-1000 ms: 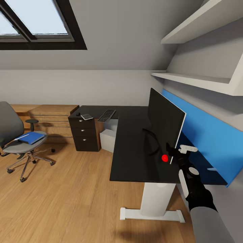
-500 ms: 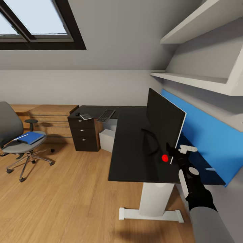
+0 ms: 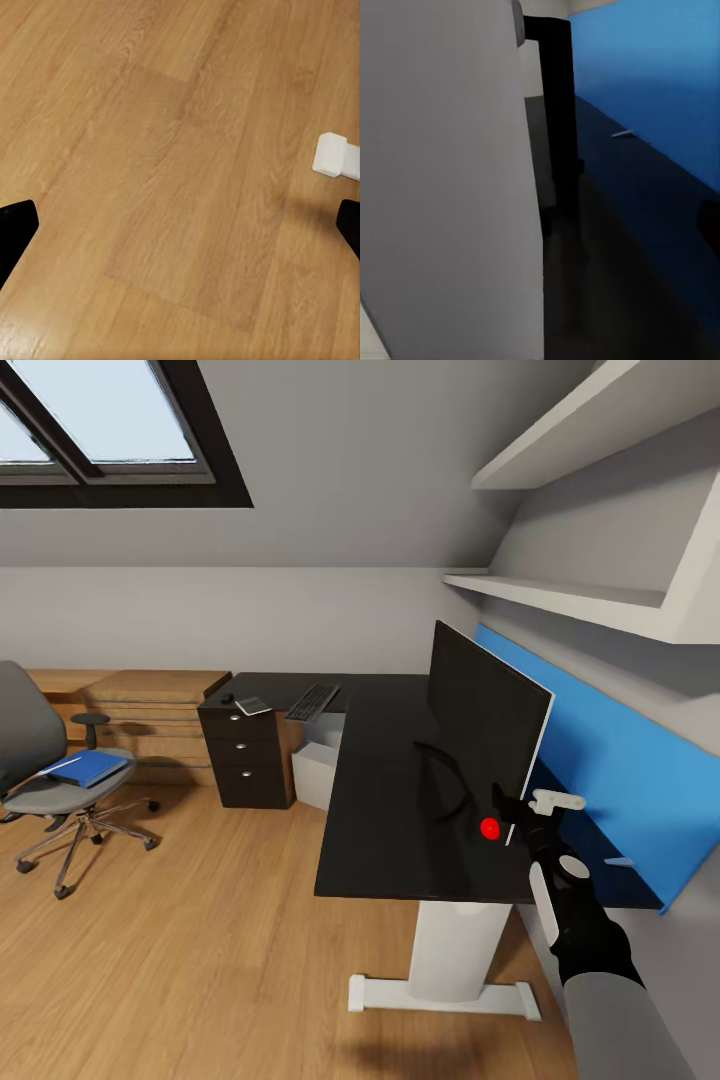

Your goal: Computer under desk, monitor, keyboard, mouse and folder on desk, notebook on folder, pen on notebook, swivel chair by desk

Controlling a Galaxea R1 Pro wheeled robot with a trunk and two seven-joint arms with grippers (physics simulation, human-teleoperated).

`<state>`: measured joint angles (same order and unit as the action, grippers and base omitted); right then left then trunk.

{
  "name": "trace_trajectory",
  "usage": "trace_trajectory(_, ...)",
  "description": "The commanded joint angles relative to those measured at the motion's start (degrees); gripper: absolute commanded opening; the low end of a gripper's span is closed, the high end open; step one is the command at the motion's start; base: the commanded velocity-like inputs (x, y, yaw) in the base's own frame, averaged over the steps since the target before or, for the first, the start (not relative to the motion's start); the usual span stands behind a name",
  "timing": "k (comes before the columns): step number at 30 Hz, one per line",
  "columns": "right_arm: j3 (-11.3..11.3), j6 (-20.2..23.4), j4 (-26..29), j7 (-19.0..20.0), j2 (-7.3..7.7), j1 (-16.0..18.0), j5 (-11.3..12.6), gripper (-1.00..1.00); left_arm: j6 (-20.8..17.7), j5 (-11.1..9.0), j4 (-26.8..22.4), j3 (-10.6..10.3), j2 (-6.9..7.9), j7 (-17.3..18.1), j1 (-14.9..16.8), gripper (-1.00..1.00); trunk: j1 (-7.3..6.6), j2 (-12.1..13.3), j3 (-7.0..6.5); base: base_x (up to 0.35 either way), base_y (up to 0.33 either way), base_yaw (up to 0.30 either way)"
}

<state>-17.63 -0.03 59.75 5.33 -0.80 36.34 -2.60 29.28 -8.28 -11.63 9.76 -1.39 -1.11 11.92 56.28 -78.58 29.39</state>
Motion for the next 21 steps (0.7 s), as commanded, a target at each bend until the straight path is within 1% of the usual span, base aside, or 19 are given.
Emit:
trace_trajectory(1, -0.3, -0.01, 0.02, 0.47, -0.08, 0.05, -0.29, 1.0, 0.16, -0.25, 0.02, 0.0, -0.01, -0.01, 0.03, 1.0, 0.0, -0.03, 0.06, 0.0, -0.002, 0.0)
trace_trajectory(12, -0.3, 0.0, -0.03, 0.49, -0.08, 0.05, -0.3, 1.0, 0.16, -0.25, 0.02, 0.0, -0.01, -0.03, 0.03, 1.0, 0.0, -0.03, 0.06, -0.008, 0.0, 0.0)
trace_trajectory(16, -0.3, -0.02, -0.09, 0.54, -0.08, 0.05, -0.31, 1.0, 0.16, -0.25, 0.02, 0.0, -0.01, -0.03, 0.03, 1.0, 0.0, -0.03, 0.06, -0.155, 0.0, 0.0)
trace_trajectory(21, -0.3, -0.05, -0.83, 0.56, -0.08, 0.05, -0.33, 1.0, 0.16, -0.25, 0.02, 0.0, -0.01, -0.03, 0.03, 1.0, 0.0, -0.03, 0.06, -0.226, 0.0, 0.0)
